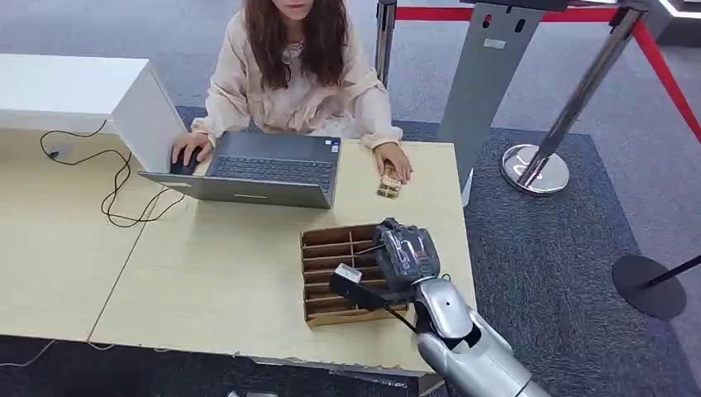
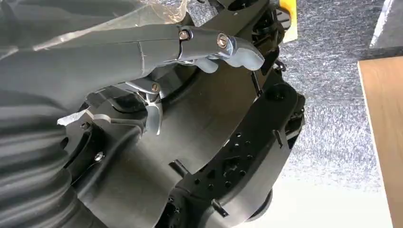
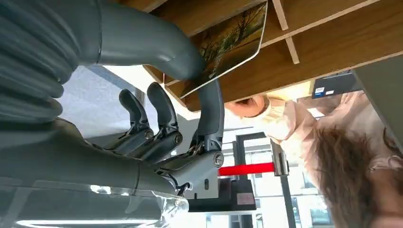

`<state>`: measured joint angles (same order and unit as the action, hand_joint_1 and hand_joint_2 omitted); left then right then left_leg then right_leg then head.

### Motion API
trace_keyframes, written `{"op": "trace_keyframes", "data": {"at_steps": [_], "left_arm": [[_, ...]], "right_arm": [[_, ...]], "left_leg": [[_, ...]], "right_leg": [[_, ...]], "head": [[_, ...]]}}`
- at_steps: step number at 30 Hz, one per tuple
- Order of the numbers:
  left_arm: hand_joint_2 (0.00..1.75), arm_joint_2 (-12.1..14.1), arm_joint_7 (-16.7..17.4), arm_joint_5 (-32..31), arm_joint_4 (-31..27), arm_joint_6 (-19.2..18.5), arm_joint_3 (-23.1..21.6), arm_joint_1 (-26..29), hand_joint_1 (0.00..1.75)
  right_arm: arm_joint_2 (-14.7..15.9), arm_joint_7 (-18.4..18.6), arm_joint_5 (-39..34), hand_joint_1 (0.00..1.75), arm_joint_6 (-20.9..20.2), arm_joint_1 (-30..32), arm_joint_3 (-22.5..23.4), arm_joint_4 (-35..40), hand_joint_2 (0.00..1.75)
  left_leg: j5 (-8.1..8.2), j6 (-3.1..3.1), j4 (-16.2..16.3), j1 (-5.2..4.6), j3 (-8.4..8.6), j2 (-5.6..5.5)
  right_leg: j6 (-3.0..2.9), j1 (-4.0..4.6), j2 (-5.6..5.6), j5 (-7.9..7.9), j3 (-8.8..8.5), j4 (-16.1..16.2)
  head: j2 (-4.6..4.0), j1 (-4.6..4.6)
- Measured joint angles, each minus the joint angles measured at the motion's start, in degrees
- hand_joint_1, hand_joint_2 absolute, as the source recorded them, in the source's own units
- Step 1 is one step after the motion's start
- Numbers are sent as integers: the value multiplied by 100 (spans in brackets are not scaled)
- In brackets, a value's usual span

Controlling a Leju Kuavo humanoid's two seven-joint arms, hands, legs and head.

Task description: Pass the card to the sensor for recognition and then transmit it.

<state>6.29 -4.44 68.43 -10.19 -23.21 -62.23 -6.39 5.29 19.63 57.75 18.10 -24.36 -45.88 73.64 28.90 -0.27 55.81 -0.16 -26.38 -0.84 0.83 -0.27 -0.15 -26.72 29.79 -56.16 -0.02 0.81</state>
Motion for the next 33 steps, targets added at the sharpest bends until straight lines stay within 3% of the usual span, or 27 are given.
{"op": "trace_keyframes", "data": {"at_steps": [33], "left_arm": [[175, 2, -59, 83, 0, 0, 0, 3, 0]], "right_arm": [[114, 190, -184, 140, -17, 32, 98, 673, 175]], "left_leg": [[0, 0, 0, 0, 2, 0]], "right_leg": [[0, 0, 0, 0, 0, 0]], "head": [[0, 0]]}}
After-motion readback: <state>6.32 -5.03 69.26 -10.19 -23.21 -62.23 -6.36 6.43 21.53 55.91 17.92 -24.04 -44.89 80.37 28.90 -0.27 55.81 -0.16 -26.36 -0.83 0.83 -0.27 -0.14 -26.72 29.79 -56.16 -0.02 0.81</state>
